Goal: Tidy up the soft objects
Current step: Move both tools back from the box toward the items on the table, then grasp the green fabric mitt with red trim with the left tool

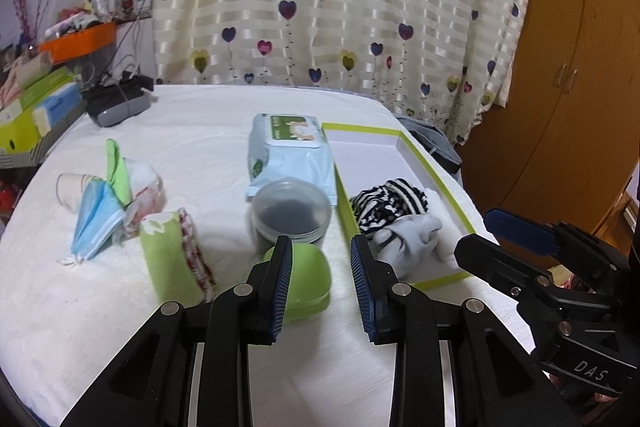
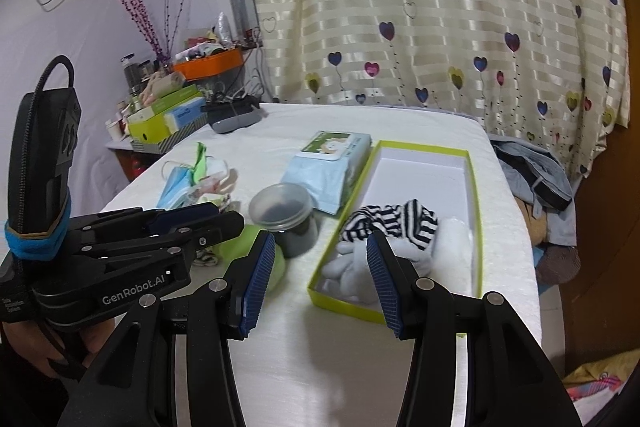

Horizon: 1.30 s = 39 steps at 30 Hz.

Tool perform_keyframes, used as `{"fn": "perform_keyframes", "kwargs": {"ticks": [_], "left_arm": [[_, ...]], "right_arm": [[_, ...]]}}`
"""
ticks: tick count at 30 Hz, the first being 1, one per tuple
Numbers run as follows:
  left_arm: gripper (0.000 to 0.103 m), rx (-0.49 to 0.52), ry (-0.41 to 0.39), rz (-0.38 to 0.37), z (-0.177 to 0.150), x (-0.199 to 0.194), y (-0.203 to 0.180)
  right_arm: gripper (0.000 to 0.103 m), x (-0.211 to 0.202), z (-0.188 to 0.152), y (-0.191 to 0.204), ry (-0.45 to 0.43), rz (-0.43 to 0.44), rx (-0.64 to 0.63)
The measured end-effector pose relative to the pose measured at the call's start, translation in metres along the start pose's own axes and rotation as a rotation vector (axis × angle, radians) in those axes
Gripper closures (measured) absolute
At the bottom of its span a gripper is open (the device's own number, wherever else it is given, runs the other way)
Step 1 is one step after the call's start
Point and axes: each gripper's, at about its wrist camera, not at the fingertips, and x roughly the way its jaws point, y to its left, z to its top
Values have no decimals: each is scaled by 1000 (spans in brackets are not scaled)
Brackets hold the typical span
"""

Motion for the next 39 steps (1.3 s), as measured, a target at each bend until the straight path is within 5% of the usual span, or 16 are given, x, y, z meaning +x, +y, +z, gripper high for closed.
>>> {"fn": "perform_keyframes", "kwargs": {"ticks": [24,28,39], "left_arm": [[74,-160,-7,108,-15,-13,84],[61,-196,-1,110,-17,-10,98],[56,-226,72,107,-19,30,108]], "right_arm": [[54,11,0,44,-13,126,-79],[54,14,-1,46,-9,141,-78],[54,25,2,51,6,153,-94]]}}
